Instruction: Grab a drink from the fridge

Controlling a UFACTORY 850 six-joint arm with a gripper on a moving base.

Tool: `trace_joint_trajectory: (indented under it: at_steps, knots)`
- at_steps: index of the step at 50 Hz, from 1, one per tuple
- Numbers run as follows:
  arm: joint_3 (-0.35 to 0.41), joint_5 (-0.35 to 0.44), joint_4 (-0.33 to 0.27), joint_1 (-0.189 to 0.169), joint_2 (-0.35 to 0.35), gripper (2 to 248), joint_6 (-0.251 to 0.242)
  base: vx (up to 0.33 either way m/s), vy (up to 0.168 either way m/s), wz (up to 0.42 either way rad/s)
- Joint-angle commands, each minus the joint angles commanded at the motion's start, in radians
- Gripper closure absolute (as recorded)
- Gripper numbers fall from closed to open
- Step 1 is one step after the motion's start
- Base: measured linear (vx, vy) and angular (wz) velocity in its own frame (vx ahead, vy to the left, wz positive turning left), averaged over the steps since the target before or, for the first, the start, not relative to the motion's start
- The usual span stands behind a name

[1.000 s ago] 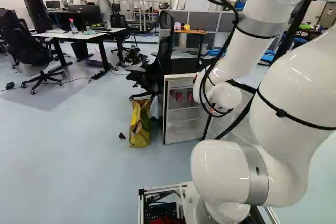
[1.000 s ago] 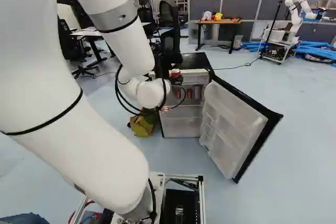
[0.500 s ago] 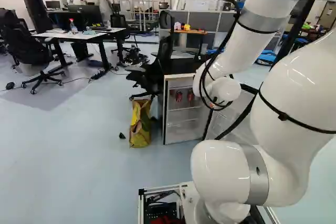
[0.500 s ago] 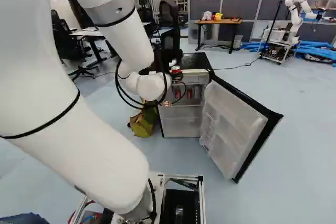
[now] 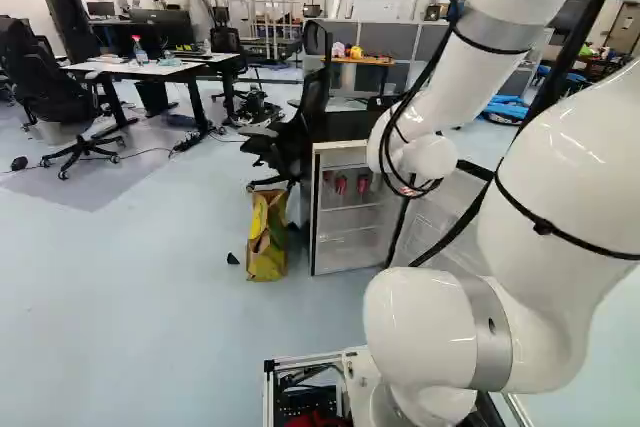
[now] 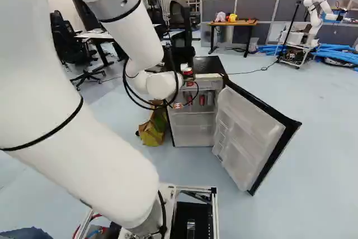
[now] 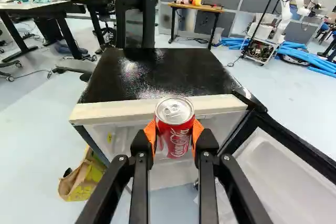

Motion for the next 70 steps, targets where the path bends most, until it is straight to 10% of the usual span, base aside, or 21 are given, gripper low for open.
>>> trace_joint_trajectory:
  at_steps: [70]
  knots:
    - [-0.229, -0.172, 0.0, 0.056, -0.08, 160, 0.0, 0.0, 0.0, 0.0]
